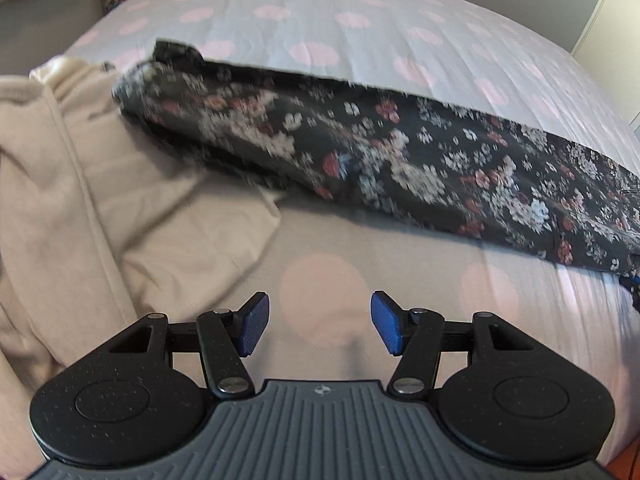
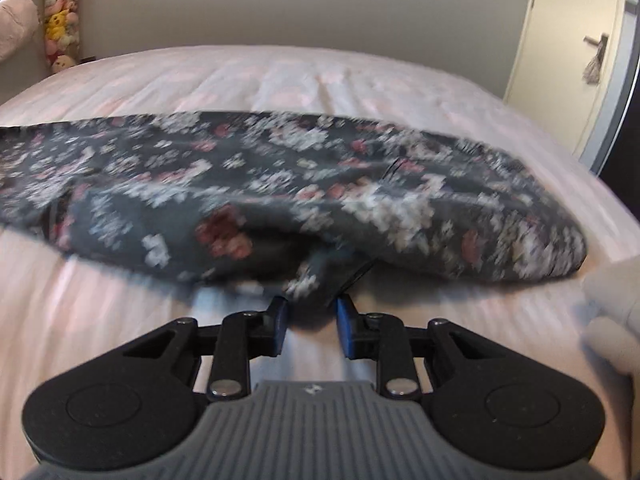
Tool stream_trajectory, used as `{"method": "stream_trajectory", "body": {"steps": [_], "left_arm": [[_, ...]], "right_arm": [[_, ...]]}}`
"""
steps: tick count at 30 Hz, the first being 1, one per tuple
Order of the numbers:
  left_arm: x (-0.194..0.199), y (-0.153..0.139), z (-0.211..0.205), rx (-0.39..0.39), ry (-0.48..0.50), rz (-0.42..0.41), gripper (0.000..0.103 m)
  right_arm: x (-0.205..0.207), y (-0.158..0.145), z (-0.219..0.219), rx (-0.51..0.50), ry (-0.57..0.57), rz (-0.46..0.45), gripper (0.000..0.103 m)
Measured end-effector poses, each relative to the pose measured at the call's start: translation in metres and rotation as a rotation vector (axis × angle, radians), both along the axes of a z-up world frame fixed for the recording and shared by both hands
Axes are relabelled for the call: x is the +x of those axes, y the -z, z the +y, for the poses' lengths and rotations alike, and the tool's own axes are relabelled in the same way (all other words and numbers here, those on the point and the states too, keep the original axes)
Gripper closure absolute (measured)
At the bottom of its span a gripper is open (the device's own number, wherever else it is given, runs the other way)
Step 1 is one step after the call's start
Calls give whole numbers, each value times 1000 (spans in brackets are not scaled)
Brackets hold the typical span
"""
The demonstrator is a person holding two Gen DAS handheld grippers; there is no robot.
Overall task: Fold clothes
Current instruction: 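Open both grippers and release the folded trousers onto the bed, then grasp the leg hem end of the folded trousers with the left gripper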
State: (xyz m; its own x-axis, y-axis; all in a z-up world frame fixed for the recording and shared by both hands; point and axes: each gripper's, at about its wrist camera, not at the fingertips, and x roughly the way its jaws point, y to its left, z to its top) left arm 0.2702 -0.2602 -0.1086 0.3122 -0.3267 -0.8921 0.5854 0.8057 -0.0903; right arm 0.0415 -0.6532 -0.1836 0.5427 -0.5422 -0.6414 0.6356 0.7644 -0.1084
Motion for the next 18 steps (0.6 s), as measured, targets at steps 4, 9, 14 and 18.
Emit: {"method": "stream_trajectory", "body": {"steps": [4,9,14,18], "left_arm": [[-9,4,-1,14,0,5,48],[-6,-10,-4,60,12,-40,48],[9,-27,7,49,-27,-62,48],[29,-43,23,-4,-96,-76,48]], "right_arm": [[-11,-16,1,-2,8,-83,93],[-31,-27,0,98,30,-122,95],[-35,-9,-13,269,56,-70,96],[-41,-23,-6,225,43,-124,89]]}}
